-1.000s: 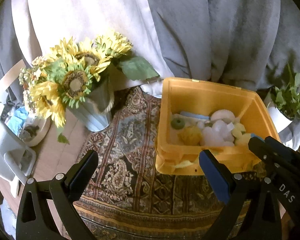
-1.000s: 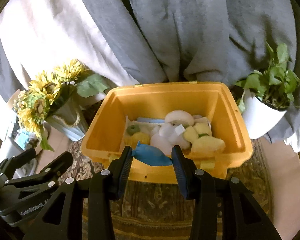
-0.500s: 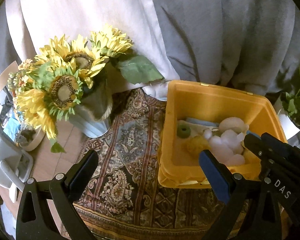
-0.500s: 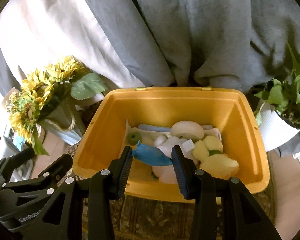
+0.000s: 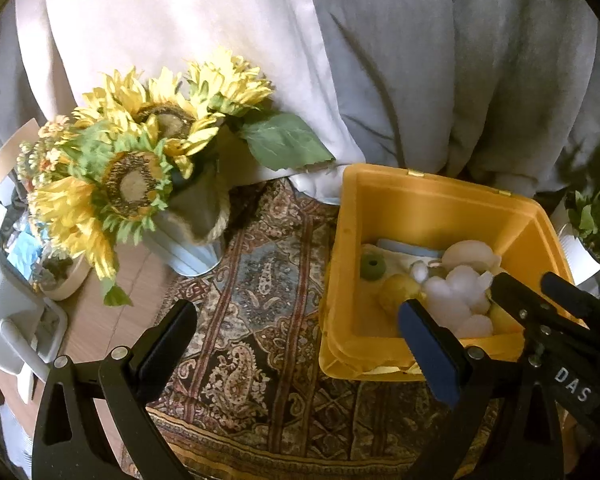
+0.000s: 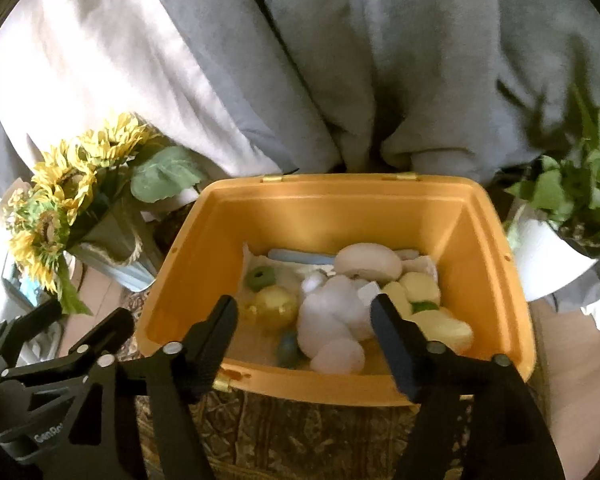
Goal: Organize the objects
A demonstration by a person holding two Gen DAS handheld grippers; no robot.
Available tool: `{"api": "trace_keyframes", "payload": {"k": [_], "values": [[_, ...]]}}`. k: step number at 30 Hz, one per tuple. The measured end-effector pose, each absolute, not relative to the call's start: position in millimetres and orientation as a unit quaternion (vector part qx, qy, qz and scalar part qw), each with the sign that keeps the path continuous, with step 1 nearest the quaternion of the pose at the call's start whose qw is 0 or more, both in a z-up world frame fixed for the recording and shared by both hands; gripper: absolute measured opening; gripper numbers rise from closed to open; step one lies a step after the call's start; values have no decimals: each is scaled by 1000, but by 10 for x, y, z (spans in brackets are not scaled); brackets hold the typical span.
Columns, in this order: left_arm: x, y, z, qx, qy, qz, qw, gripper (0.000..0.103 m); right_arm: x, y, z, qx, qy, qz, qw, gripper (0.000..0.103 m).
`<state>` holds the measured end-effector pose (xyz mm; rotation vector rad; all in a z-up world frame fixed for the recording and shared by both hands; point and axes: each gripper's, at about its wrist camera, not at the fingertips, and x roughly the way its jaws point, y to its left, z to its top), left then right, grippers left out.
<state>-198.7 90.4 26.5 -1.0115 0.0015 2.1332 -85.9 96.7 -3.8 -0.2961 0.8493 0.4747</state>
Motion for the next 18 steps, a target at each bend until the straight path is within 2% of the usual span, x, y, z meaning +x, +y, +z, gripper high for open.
{"api": "trace_keyframes", "payload": {"k": [9,18], "values": [[-1752,686,381,-380,-6,837,393,103,-1191,680,248,-140,386,186,893,87],[-1450,433,471,-366,-9,840,400,103,-1581,336,396,-127,384,153,902,93]]}}
